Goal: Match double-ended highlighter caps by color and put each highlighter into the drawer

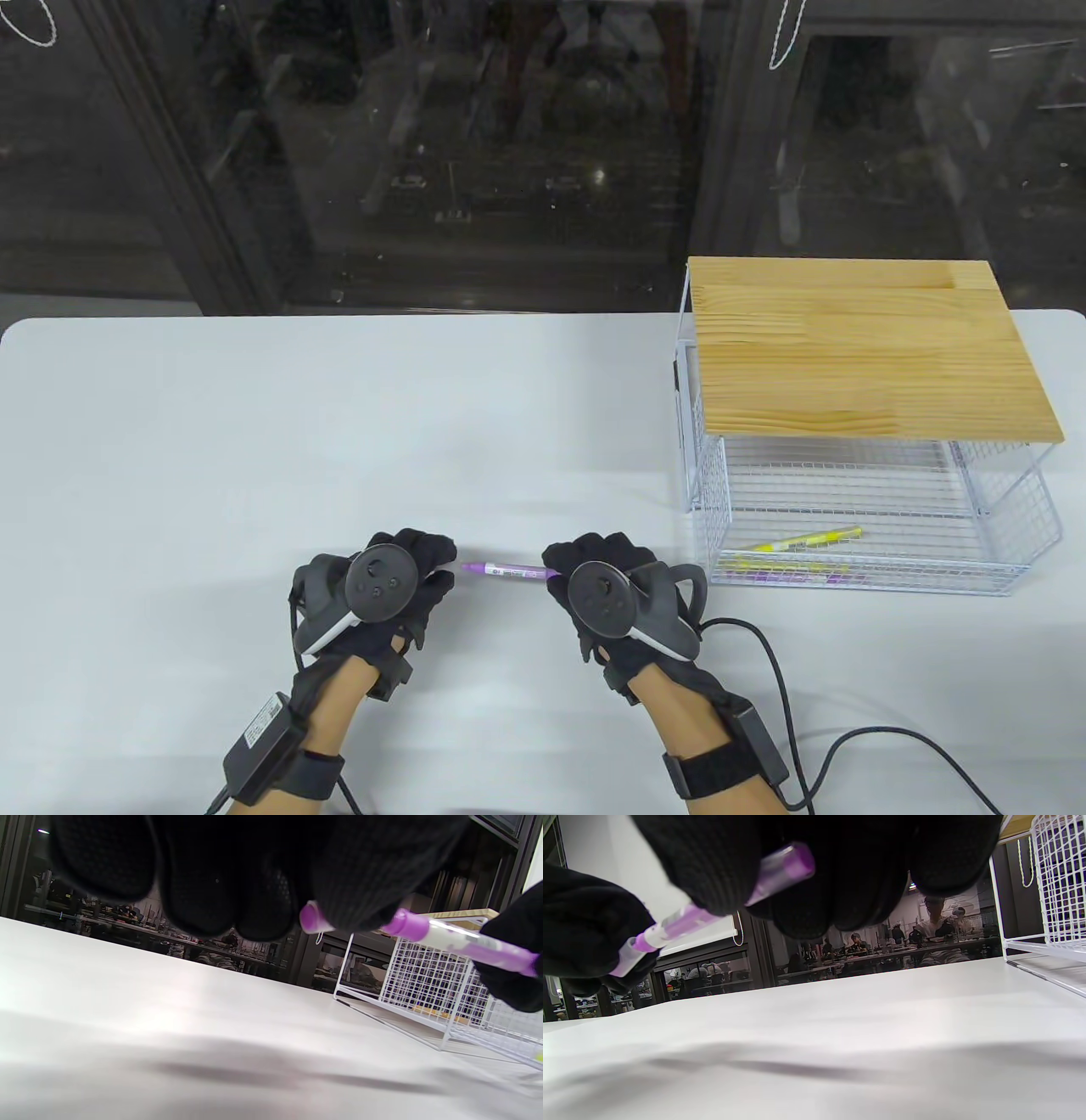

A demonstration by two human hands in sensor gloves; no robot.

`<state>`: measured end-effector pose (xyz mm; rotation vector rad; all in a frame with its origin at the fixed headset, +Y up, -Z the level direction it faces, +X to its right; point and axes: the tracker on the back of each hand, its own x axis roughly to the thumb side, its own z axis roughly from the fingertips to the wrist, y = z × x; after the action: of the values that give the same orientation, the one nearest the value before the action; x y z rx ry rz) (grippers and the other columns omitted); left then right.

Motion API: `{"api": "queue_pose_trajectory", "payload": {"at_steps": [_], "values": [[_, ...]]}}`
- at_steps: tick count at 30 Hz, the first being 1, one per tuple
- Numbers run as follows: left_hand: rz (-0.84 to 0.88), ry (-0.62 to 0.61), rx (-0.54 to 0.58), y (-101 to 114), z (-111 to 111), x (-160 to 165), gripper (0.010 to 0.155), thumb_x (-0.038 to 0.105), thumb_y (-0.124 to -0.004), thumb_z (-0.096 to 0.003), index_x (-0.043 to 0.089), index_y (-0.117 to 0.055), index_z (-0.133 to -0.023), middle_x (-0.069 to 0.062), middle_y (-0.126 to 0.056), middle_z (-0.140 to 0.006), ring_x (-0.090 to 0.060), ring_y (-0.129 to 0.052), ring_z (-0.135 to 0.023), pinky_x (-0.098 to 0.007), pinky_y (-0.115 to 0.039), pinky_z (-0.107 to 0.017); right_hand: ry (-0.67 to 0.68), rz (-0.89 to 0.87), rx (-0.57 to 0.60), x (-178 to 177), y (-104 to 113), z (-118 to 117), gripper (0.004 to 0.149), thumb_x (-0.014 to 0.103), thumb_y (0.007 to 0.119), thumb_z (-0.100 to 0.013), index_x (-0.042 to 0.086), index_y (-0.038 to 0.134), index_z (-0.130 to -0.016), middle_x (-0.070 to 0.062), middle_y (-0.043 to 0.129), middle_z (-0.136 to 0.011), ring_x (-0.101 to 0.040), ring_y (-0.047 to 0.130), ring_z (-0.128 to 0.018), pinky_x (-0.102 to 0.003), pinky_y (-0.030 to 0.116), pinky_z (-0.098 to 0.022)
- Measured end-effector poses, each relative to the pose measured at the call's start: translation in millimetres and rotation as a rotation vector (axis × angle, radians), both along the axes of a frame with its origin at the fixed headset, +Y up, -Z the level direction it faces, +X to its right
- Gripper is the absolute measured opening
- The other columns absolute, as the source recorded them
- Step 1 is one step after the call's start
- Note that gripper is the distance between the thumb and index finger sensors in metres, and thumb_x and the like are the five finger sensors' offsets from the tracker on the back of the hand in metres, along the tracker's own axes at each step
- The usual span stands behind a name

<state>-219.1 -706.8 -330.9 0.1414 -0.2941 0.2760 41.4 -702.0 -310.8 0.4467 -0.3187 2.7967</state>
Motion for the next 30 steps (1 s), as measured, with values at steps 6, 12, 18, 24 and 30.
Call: {"api": "queue_pose_trajectory", "payload": {"at_steps": [6,12,18,24,30], "values": [[0.008,-0.032,0.0,-0.5,0.6,1.9,0.048,0.041,-0.088,-0.0382,0.029,-0.087,-0.084,0.003,-0.094,-0.083,-0.031,-0.094,-0.071,-0.058,-0.082,-0.047,-0.003,0.001,0.007,0.3,0.2,-0.2,0.041,0.038,0.084,-0.041,0.035,0.085,-0.083,0.003,0.093,-0.079,-0.029,0.091,-0.07,-0.052,0.075,-0.057],[0.022,-0.058,-0.015,-0.7,0.8,3.6,0.048,0.04,-0.088,-0.0388,0.029,-0.086,-0.085,0.003,-0.093,-0.084,-0.031,-0.094,-0.071,-0.059,-0.081,-0.048,-0.009,0.007,0.018,0.8,0.7,-0.5,0.041,0.037,0.084,-0.041,0.036,0.085,-0.083,0.003,0.091,-0.082,-0.03,0.09,-0.071,-0.052,0.074,-0.058],[0.045,-0.066,-0.025,-0.4,1.5,3.6,0.047,0.04,-0.087,-0.0393,0.029,-0.086,-0.085,0.003,-0.094,-0.084,-0.03,-0.096,-0.069,-0.059,-0.081,-0.048,-0.008,0.012,0.028,1.0,1.0,-0.7,0.042,0.037,0.084,-0.041,0.037,0.084,-0.083,0.004,0.091,-0.082,-0.029,0.09,-0.072,-0.052,0.074,-0.058],[0.067,-0.072,-0.035,-1.4,1.8,5.3,0.047,0.039,-0.086,-0.0397,0.029,-0.085,-0.086,0.001,-0.096,-0.081,-0.03,-0.097,-0.065,-0.06,-0.081,-0.047,-0.009,0.011,0.046,1.8,1.3,-1.0,0.042,0.037,0.084,-0.041,0.038,0.084,-0.082,0.004,0.091,-0.083,-0.029,0.09,-0.072,-0.052,0.074,-0.058],[0.083,-0.082,-0.019,-0.6,2.4,6.5,0.047,0.038,-0.085,-0.0402,0.028,-0.085,-0.086,0.0,-0.097,-0.078,-0.028,-0.099,-0.06,-0.059,-0.081,-0.047,-0.016,0.001,0.054,3.8,1.6,-1.5,0.041,0.037,0.084,-0.041,0.039,0.085,-0.082,0.004,0.091,-0.082,-0.024,0.094,-0.059,-0.05,0.077,-0.056]]}}
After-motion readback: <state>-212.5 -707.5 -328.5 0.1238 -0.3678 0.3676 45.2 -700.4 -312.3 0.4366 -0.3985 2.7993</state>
